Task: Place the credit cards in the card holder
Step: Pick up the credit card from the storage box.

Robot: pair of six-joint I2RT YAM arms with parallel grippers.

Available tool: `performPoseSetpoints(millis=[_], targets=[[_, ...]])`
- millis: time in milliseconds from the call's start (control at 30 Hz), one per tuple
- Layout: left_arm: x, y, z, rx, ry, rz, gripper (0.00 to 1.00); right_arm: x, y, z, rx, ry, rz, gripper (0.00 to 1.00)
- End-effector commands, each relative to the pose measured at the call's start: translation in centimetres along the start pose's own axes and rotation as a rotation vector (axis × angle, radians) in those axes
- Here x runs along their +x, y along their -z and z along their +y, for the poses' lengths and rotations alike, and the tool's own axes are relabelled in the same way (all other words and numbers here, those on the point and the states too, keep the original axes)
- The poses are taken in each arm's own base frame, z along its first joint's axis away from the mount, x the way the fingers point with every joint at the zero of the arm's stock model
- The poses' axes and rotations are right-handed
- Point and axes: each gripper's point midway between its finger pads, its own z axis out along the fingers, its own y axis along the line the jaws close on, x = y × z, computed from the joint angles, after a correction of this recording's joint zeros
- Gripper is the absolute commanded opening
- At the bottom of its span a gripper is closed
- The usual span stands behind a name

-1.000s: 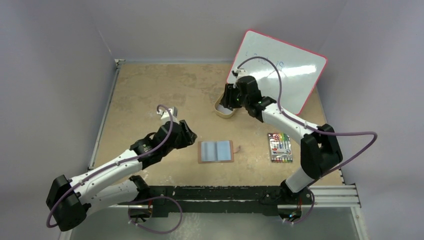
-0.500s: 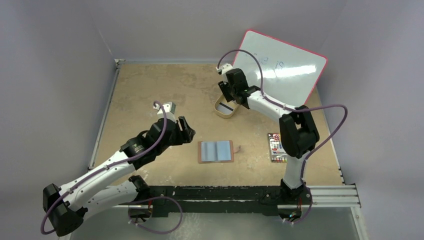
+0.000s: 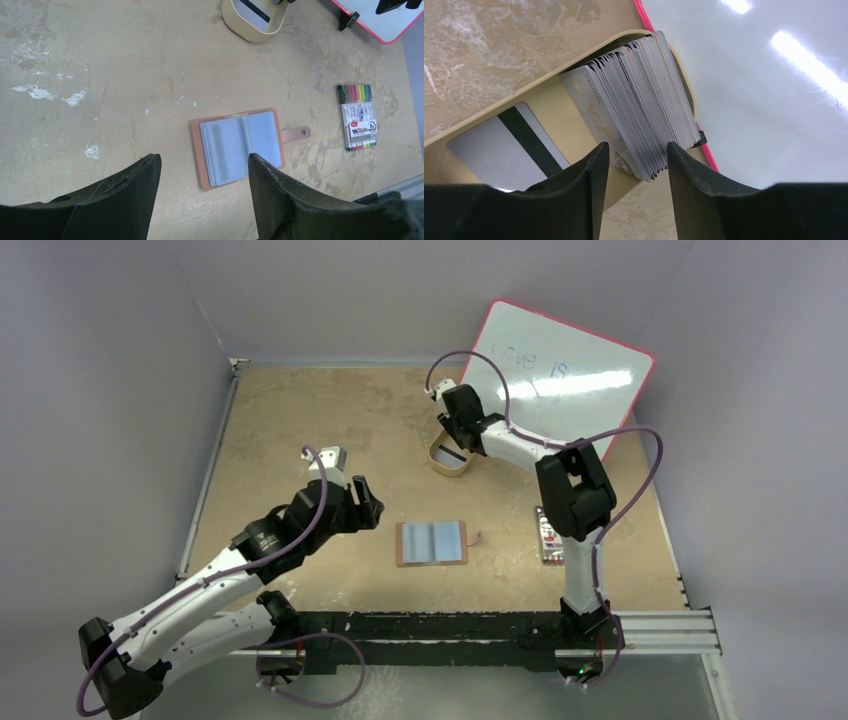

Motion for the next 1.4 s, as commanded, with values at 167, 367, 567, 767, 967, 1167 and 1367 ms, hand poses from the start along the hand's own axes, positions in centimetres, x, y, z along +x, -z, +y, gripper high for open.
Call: performPoseSetpoints(millis=[167,367,567,767,967,1167,1367], targets=[[-1.8,0.4,-0.7,0.017,-0.004,-0.053,0.64,-2.7,0.5,-2.5,0.097,0.010,-0.055,0.46],[-1.8,0.3,-1.0,0.027,0.008,-0.053,0.64,-3.0,0.9,-3.0,0.115,0.012,-0.067,0.36],[-1.8,0.3,-1.1,0.030,0.015,-0.052,0.64,-3.6,1.4,-3.5,0.128,0.000,-0.085,0.26],[-1.6,0.3,-1.3,0.042,0.025,-0.047,0.64,-4.0,2.1,-3.9,0.135,-0.008,-0.096,0.17],[-1.4,0.2,-1.6,0.056,0.033,-0.040,0.64,-4.6,3.0,-4.5,0.133,-0.017,-0.105,0.13],[-1.2,0.2,-1.6,0.057,0.046,-0.030,0.64,-5.0,4.0,-5.0,0.132,-0.025,-0.111,0.12],[-0.9,0.1,-1.6,0.061,0.061,-0.022,0.64,-5.3,4.7,-4.6,0.094,-0.035,-0.119,0.05]])
